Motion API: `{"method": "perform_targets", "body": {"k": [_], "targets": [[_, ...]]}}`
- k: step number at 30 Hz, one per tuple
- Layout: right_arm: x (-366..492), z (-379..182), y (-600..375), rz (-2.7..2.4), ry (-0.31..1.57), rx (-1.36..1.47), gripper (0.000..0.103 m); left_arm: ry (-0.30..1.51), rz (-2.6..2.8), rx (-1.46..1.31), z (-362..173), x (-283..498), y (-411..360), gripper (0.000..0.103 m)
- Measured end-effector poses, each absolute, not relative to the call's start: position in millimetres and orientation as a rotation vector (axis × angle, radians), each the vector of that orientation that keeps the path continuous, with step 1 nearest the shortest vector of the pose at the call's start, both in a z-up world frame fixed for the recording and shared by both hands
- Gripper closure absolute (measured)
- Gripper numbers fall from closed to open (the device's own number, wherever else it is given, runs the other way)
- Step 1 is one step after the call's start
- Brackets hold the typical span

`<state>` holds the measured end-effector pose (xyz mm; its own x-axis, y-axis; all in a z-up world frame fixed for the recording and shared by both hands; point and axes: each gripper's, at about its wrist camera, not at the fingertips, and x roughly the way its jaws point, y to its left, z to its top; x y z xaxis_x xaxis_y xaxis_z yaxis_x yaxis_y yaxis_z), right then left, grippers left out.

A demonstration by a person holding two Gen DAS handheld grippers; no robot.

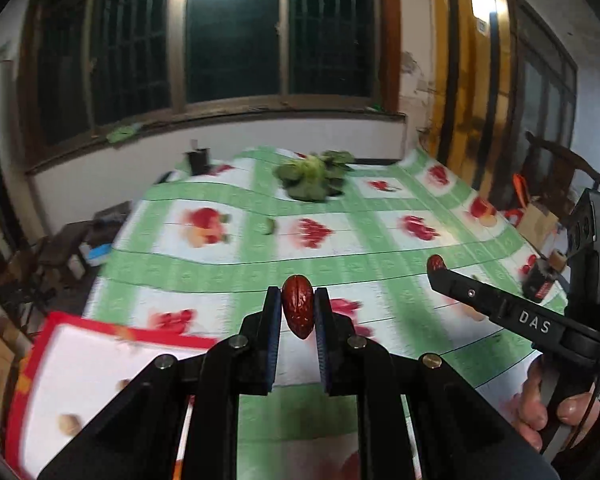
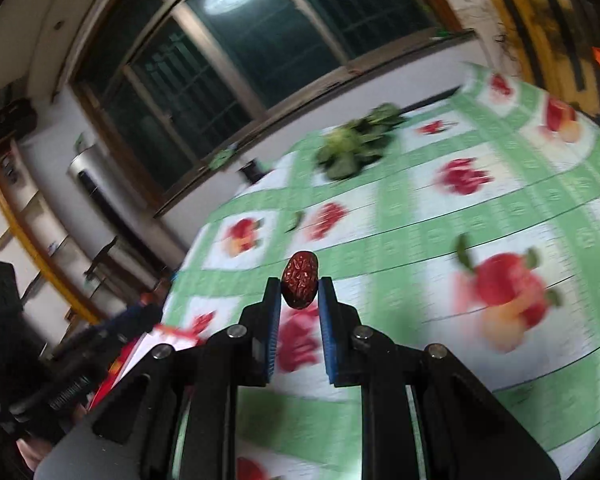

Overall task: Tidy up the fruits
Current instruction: 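Carry both dates with the left and right grippers over the tray, then open both grippers to drop the dates into the tray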

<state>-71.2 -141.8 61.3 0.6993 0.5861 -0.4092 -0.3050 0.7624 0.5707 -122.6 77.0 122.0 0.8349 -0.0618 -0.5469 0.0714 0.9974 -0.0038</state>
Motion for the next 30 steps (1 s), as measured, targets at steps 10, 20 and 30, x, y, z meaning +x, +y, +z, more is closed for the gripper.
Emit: {"method": "perform_targets", "body": {"k": [10, 20, 30], "targets": [[-123.9, 72.4, -1.0, 0.767, 0.677, 0.266, 0.083, 0.651, 0.160, -0.067, 81.5, -179.1, 185.4, 0.089], [-151.9, 42.3, 78.1, 0.872, 0.782, 0.134, 0.083, 0.703, 0.243, -0.095, 49.1, -192.8, 226.7, 0.089], [-165.0, 29.6, 109.5, 0.890, 0.806, 0.055, 0.082, 0.739, 0.287, -0.076, 37.5, -199.5, 228.1, 0.083]]}}
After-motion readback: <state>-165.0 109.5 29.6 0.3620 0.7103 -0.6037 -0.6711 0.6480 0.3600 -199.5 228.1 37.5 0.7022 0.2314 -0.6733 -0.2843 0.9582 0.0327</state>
